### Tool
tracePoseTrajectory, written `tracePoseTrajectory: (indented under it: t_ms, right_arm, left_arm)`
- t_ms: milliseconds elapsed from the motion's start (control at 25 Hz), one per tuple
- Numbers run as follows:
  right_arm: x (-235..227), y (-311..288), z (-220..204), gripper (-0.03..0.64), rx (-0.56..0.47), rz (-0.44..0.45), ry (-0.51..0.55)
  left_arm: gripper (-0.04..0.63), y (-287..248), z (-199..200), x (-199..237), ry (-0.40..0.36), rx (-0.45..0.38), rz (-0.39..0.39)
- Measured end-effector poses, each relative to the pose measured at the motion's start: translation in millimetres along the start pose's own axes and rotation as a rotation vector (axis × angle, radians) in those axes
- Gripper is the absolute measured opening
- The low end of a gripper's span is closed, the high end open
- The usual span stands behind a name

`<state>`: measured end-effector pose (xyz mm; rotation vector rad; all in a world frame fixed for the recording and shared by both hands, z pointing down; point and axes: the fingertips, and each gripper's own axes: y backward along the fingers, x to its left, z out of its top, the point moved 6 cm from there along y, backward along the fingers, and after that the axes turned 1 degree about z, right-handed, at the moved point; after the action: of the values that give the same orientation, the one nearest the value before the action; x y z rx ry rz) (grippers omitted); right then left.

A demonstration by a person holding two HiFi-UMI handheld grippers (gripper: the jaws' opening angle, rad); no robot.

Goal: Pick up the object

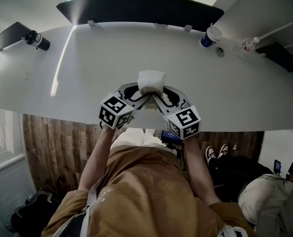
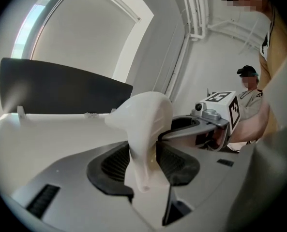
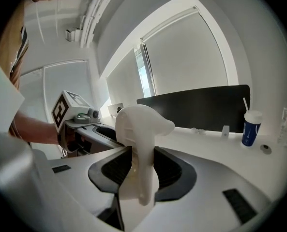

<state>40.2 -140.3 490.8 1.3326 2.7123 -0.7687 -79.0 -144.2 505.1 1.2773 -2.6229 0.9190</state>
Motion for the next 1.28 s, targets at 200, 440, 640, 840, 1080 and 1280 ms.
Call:
tracePoseTrajectory:
  t_ms: [200,440,640,840,1080,1280]
  right_arm:
    - [5.8,13.6,26.1,0.150,-0.106,-0.007,0.028]
    - [16.2,28.0,56.8,0.150,-0.196,-0.014,0.109]
    - [20.8,40.5,80.4,0.150,-0.281,-0.002,0.150]
    - [29.9,52.5,103.2,0.150,-0.342,-0.012,0.232]
    - [34.7,64.5,123.1,0.150,-0.371,-0.009,0.253]
    - [35.6,67.4,135.4,0.150,-0.393,-0.023,0.269]
  left_arm:
    - [0.175,17.2,30.1,-11.0,-0.089,-0.078,0.030]
    - [0.175,35.5,55.5,-21.5,-0.122,-0.168,0.036]
    - [0.175,49.7,81.2,-32.6,-0.208,-0.222,0.069]
    - [0.175,62.4,101.0,-41.5,-0.244,-0.285,0.067]
    - [0.175,72.1,119.1,-50.6,-0.275,-0.344,0.085]
    - [0.175,77.6,131.5,-52.2,-0.300,-0.377,0.104]
